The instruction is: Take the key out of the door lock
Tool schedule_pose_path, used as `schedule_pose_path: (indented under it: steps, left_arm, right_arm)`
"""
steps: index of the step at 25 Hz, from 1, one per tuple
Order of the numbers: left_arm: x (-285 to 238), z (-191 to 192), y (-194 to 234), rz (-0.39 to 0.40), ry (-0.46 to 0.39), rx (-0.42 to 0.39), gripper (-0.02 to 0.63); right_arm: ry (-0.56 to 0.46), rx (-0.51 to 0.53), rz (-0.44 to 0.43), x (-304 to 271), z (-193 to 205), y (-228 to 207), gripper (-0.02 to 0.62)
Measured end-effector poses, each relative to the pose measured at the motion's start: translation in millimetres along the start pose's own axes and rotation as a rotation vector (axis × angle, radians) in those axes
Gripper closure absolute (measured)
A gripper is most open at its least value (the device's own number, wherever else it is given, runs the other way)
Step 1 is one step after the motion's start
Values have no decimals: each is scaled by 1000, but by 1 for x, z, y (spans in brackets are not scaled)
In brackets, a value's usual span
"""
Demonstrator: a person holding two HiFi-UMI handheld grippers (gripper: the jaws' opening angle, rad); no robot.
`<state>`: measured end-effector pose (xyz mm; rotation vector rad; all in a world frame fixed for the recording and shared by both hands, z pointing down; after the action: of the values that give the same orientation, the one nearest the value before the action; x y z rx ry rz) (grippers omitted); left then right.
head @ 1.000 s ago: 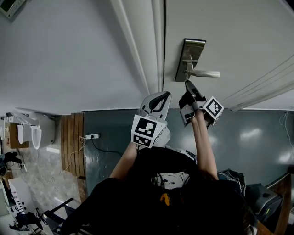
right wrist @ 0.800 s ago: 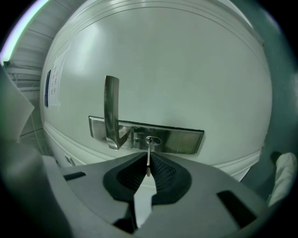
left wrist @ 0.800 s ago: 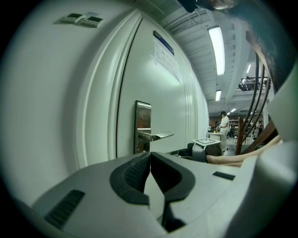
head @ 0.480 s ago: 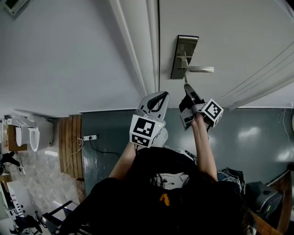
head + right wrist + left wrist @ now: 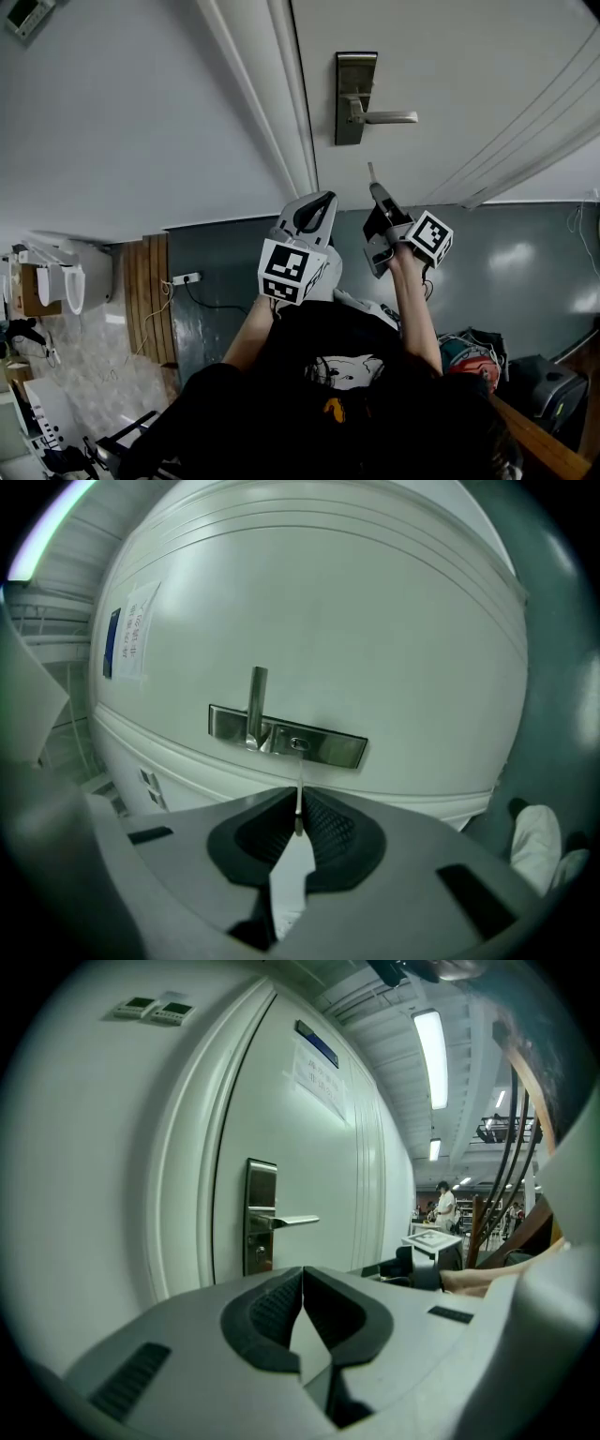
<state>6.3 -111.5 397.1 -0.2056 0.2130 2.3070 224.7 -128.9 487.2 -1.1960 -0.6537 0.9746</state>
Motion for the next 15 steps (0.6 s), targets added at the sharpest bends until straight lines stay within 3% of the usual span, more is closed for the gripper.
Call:
schedule_pose_path:
  steps: [15]
  left_arm:
    - [13,24,-34,26,117,9,597]
  right_arm:
    - [-7,-69,43,51,28,-25,575]
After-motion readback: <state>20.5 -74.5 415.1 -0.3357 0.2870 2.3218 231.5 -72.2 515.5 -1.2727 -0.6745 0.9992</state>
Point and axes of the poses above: the fingertips, and each gripper's own axes: x backward along the fingers, y to its left, z out of its underside, the point moved 10 cm from there along x, backward along the fingers, and after that the axes turned 3 degrees about x, right-handed, at the moved point
